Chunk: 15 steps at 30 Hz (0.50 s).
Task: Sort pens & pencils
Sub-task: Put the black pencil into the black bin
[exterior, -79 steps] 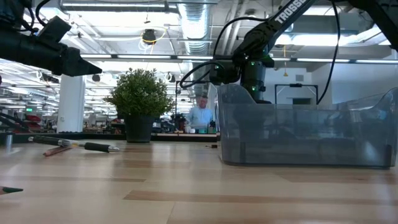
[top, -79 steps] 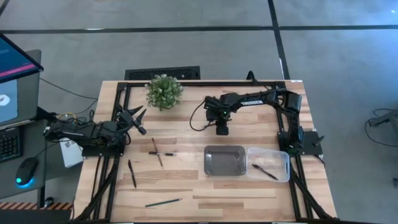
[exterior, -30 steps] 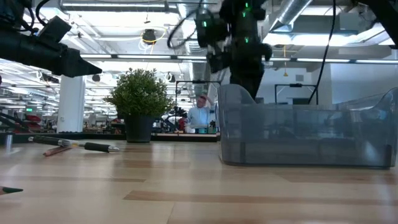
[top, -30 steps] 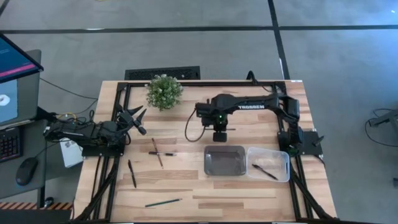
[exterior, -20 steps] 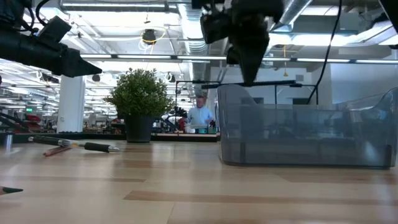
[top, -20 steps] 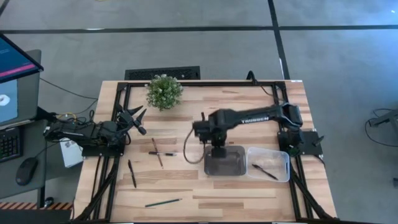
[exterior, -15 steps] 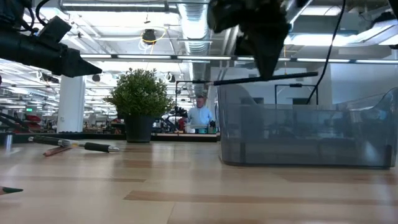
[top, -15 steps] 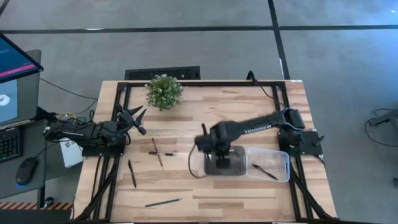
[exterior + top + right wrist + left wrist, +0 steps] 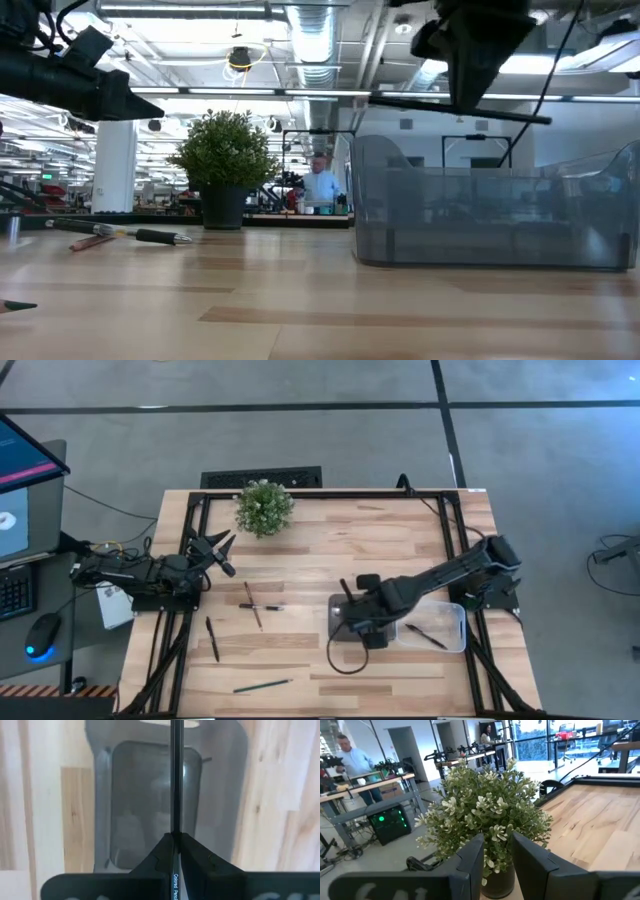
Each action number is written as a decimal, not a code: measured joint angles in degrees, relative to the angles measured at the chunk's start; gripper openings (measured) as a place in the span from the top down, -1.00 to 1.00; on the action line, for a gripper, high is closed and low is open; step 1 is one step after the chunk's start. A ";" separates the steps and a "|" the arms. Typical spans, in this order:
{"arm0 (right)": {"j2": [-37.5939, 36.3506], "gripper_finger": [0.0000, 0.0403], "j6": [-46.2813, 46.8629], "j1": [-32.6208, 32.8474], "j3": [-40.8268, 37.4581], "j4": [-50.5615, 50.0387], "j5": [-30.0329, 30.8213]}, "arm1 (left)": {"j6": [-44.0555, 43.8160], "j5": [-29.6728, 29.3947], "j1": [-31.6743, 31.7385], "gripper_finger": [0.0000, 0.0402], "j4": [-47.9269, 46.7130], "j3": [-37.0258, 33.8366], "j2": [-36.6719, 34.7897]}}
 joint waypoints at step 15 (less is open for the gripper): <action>-3.27 0.78 -13.14 0.19 -11.45 10.09 1.84 | -0.22 -0.02 0.00 0.55 -0.04 0.00 0.00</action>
